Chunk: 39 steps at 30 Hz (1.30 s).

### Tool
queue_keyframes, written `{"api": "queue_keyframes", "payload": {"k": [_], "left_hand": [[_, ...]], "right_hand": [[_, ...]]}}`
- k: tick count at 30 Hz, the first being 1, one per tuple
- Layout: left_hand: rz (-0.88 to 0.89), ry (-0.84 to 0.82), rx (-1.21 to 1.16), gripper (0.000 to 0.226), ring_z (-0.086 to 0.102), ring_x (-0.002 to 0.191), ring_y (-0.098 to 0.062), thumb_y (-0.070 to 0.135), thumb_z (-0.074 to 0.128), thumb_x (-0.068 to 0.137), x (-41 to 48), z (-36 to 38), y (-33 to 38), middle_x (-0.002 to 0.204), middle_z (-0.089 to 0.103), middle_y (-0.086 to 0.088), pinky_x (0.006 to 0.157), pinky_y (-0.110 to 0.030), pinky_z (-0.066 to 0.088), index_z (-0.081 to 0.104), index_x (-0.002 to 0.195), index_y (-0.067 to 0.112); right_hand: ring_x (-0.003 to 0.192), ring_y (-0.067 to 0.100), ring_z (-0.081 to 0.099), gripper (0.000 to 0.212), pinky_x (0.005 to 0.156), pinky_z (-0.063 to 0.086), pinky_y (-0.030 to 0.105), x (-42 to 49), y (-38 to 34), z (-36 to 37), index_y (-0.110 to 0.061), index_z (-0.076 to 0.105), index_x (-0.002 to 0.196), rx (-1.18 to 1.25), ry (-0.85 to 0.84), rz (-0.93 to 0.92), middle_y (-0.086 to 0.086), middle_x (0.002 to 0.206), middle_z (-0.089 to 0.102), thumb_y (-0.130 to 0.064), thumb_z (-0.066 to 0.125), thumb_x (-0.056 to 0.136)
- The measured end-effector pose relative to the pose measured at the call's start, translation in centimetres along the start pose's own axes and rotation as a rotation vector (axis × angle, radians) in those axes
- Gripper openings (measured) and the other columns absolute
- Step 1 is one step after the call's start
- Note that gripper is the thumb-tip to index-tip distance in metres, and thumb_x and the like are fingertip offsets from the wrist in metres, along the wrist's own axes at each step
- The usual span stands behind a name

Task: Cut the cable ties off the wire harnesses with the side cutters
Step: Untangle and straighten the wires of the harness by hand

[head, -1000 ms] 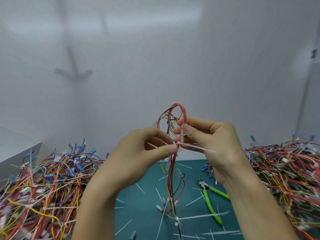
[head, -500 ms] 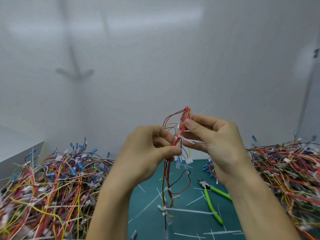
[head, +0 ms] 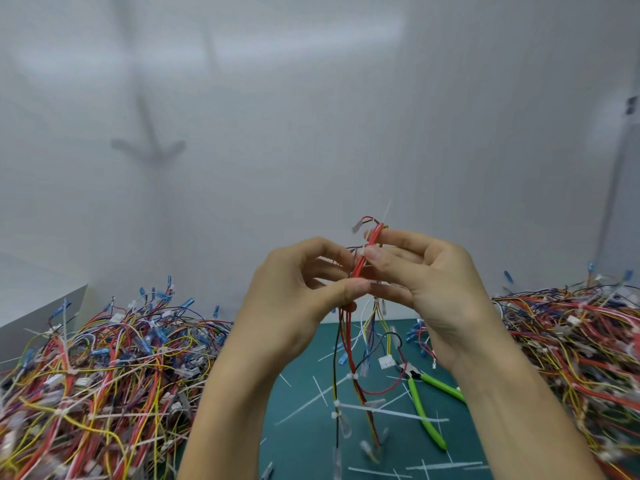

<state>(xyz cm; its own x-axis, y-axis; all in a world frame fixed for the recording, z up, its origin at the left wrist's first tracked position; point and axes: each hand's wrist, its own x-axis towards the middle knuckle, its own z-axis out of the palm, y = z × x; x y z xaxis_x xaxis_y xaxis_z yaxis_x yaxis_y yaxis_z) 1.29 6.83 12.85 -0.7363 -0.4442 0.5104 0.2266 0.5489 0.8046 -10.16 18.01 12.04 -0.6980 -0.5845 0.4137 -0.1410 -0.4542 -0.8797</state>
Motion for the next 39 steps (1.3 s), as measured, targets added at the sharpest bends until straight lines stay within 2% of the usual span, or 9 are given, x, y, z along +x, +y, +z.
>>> {"api": "queue_keyframes", "payload": {"k": [5, 10, 14, 19, 21, 28, 33, 37, 39], "left_hand": [[-0.073, -0.149, 0.045, 0.027, 0.073, 0.077, -0.019, 0.018, 0.08, 0.079, -0.3, -1.1, -0.2, 0.091, 0.075, 0.001, 0.067, -0.022, 0.058, 0.072, 0.101, 0.032], [-0.108, -0.092, 0.015, 0.014, 0.073, 0.069, -0.015, 0.008, 0.072, 0.085, -0.4, -1.9, -0.6, 0.077, 0.075, -0.001, 0.061, -0.023, 0.058, 0.073, 0.095, 0.018], [-0.151, -0.126, 0.057, 0.008, 0.073, 0.071, -0.014, 0.02, 0.064, 0.092, -0.4, -1.9, -0.9, 0.081, 0.076, 0.001, 0.06, -0.02, 0.056, 0.073, 0.093, 0.019], [-0.226, -0.233, 0.153, 0.029, 0.073, 0.079, -0.009, 0.045, 0.056, 0.092, -0.4, -1.4, -1.2, 0.088, 0.076, 0.008, 0.066, -0.025, 0.06, 0.072, 0.094, 0.022], [-0.241, -0.258, 0.151, 0.032, 0.074, 0.078, -0.01, 0.045, 0.052, 0.095, -0.4, -1.2, -1.1, 0.087, 0.077, 0.008, 0.068, -0.025, 0.06, 0.072, 0.095, 0.021], [-0.212, -0.132, -0.08, 0.016, 0.075, 0.077, -0.016, 0.016, 0.055, 0.098, -0.1, -0.3, -0.6, 0.087, 0.077, -0.001, 0.064, -0.023, 0.059, 0.068, 0.107, 0.017], [-0.272, -0.122, 0.019, 0.023, 0.073, 0.085, -0.015, 0.033, 0.048, 0.1, -0.1, 0.2, -1.0, 0.1, 0.073, 0.0, 0.073, -0.036, 0.062, 0.066, 0.107, 0.021], [-0.306, -0.073, -0.116, 0.059, 0.075, 0.077, -0.02, 0.067, 0.052, 0.077, 0.2, 0.7, -1.0, 0.102, 0.071, -0.009, 0.066, -0.029, 0.061, 0.064, 0.103, 0.015], [-0.241, -0.04, -0.137, 0.066, 0.075, 0.077, -0.02, 0.061, 0.067, 0.062, 0.2, 0.7, -1.1, 0.105, 0.069, -0.008, 0.068, -0.026, 0.06, 0.063, 0.106, 0.013]], "right_hand": [[0.079, 0.019, 0.076, 0.018, 0.062, 0.058, 0.023, 0.1, -0.1, -0.4, -0.015, 0.071, 0.106, -0.002, 0.051, 0.002, 0.006, 0.088, 0.078, -0.007, 0.068, 0.09], [0.071, 0.019, 0.075, 0.018, 0.061, 0.058, 0.024, 0.3, -0.2, -0.6, -0.011, 0.071, 0.106, 0.059, 0.055, 0.013, 0.009, 0.084, 0.077, -0.003, 0.066, 0.091], [0.074, 0.02, 0.075, 0.02, 0.063, 0.06, 0.024, 0.2, -0.1, -0.6, -0.01, 0.07, 0.109, 0.079, 0.033, 0.005, 0.008, 0.083, 0.077, -0.002, 0.064, 0.092], [0.072, 0.018, 0.075, 0.019, 0.062, 0.059, 0.023, 0.2, -0.1, -0.5, -0.01, 0.069, 0.105, 0.124, 0.03, -0.023, 0.008, 0.082, 0.077, 0.001, 0.062, 0.092], [0.074, 0.02, 0.075, 0.019, 0.063, 0.059, 0.024, 0.3, -0.1, -0.5, -0.011, 0.068, 0.105, 0.131, 0.03, -0.036, 0.009, 0.083, 0.076, 0.001, 0.062, 0.092], [0.075, 0.022, 0.076, 0.023, 0.064, 0.059, 0.024, 0.3, 0.1, -0.3, -0.011, 0.067, 0.109, 0.149, -0.009, -0.065, 0.006, 0.077, 0.074, 0.004, 0.057, 0.094], [0.081, 0.028, 0.076, 0.023, 0.065, 0.059, 0.026, 0.3, 0.2, -0.3, -0.012, 0.064, 0.11, 0.185, -0.006, -0.091, 0.006, 0.077, 0.075, 0.004, 0.056, 0.095], [0.083, 0.026, 0.076, 0.025, 0.068, 0.059, 0.025, 0.5, 0.3, -0.3, -0.012, 0.063, 0.114, 0.178, -0.008, -0.097, 0.004, 0.078, 0.075, 0.003, 0.056, 0.096], [0.083, 0.026, 0.076, 0.025, 0.068, 0.059, 0.026, 0.5, 0.4, -0.4, -0.015, 0.063, 0.112, 0.174, -0.011, -0.094, 0.004, 0.079, 0.075, 0.003, 0.055, 0.096]]}}
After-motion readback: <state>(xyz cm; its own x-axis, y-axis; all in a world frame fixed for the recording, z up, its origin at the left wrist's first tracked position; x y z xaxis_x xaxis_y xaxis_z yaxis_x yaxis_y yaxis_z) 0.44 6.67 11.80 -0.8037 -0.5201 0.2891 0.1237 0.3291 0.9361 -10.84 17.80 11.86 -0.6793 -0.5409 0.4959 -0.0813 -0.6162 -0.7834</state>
